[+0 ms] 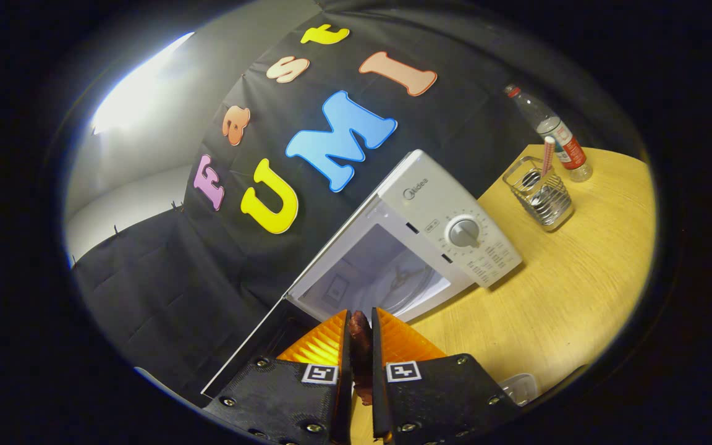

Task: Open the microwave, put the food inside, and close the microwave door.

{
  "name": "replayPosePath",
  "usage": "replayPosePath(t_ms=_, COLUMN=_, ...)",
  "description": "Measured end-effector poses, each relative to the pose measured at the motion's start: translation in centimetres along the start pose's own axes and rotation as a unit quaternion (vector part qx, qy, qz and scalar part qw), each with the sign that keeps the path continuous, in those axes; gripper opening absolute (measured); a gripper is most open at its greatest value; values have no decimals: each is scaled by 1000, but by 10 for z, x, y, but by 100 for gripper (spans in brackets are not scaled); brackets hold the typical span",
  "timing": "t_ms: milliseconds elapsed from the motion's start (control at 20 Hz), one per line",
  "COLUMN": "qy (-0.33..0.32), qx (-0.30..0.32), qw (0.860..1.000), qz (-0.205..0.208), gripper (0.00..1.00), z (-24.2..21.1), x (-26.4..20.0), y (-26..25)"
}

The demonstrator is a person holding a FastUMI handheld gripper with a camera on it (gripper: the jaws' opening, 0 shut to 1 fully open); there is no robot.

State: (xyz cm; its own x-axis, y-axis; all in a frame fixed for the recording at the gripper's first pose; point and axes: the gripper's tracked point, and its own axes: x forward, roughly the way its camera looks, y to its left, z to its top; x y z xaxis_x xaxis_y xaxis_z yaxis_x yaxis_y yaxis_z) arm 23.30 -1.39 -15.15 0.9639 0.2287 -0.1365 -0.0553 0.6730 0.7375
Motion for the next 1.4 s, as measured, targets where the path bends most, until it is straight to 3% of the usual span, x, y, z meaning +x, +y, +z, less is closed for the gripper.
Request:
replayPosePath(t_ms=900, qy=-66, qx=-35, qw=996, qz=-53, gripper=14, z=-17, x=203, y=15)
replayPosePath(t_ms=1100, qy=-75, qx=-22, qw=995, qz=-68, gripper=14, z=-15, x=230, y=-5)
replayPosePath(t_ms=1400, qy=-103, qx=-75, qw=985, qz=-114, gripper=14, z=-6, x=252, y=-40)
